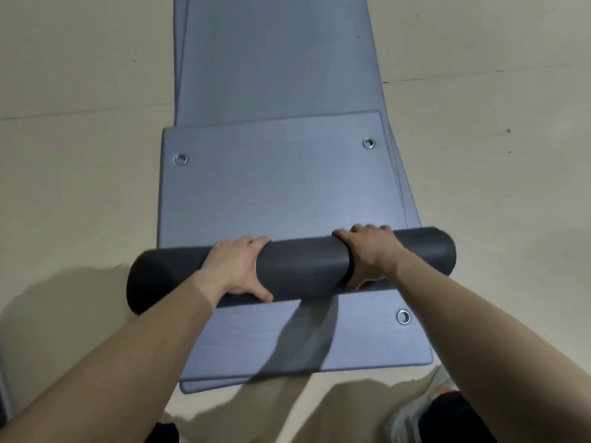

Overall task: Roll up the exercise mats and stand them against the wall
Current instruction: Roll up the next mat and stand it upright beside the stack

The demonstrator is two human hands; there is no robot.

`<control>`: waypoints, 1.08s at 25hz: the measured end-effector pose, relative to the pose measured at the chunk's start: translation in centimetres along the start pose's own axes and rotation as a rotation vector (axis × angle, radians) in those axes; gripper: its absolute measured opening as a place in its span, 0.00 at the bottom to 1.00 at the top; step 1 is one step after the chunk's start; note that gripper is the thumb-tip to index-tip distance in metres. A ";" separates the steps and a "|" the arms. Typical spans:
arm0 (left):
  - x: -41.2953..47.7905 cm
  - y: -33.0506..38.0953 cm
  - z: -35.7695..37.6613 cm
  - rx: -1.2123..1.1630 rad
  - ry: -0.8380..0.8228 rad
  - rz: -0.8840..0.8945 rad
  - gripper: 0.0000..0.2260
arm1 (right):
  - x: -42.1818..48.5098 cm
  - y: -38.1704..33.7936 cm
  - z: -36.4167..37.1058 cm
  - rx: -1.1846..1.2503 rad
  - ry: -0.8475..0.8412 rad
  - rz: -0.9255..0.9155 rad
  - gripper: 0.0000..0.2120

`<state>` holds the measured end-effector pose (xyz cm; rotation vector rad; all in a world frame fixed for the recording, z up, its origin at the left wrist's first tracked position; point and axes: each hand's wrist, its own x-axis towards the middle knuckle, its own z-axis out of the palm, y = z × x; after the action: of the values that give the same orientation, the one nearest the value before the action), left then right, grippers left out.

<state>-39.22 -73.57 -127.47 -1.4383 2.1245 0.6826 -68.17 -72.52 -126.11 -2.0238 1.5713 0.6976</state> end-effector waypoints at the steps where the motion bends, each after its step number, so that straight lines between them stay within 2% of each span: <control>1: -1.8 0.4 1.2 0.004 -0.023 0.006 0.59 | -1.6 -0.8 1.1 0.010 0.004 -0.005 0.57; 4: -3.4 1.1 2.1 -0.007 -0.068 -0.004 0.58 | -6.1 -4.0 5.5 -0.006 0.127 0.073 0.60; 7: -2.7 0.9 0.3 -0.148 -0.197 -0.047 0.58 | -8.9 -7.3 8.7 -0.046 0.119 0.132 0.67; 8: -2.9 0.9 0.0 -0.177 -0.173 -0.061 0.56 | -8.4 -7.4 8.6 -0.010 0.099 0.133 0.69; 9: -3.3 1.0 0.3 -0.167 -0.072 -0.082 0.53 | -7.2 -7.1 7.8 0.030 0.093 0.125 0.70; 11: -5.4 1.8 2.3 -0.068 0.238 -0.158 0.48 | -3.6 -5.6 4.6 0.117 0.100 0.114 0.70; 12: -6.4 2.3 3.5 -0.022 0.299 -0.198 0.50 | -1.7 -4.9 2.5 0.143 0.075 0.095 0.71; 14: -6.3 2.4 4.7 0.035 0.236 -0.224 0.59 | 0.5 -4.2 -0.3 0.154 0.078 0.061 0.71; 16: -2.9 1.0 2.7 0.030 0.238 -0.229 0.61 | 1.0 -3.2 -0.5 0.143 0.303 0.069 0.66; 18: 0.8 -1.3 -0.8 -0.034 0.225 -0.206 0.62 | 1.0 -1.6 0.9 0.017 0.489 0.057 0.63; 20: 2.8 -2.7 -3.2 -0.040 0.205 -0.125 0.64 | 2.2 -0.4 1.6 -0.117 0.477 0.031 0.66; 23: 3.5 -3.4 -3.0 0.098 0.298 -0.042 0.60 | 4.8 0.1 -0.8 -0.175 0.478 0.005 0.57; 25: 3.1 -2.9 -3.1 0.046 0.307 -0.053 0.55 | 4.2 -0.3 -2.2 -0.208 0.399 0.008 0.51; 27: 1.5 -2.2 -2.8 -0.008 0.221 -0.067 0.52 | 2.3 -1.4 -2.2 -0.204 0.290 0.016 0.47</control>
<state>-37.94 -77.07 -126.62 -1.6484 2.2269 0.5282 -66.15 -75.30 -125.82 -2.3515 1.7378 0.6128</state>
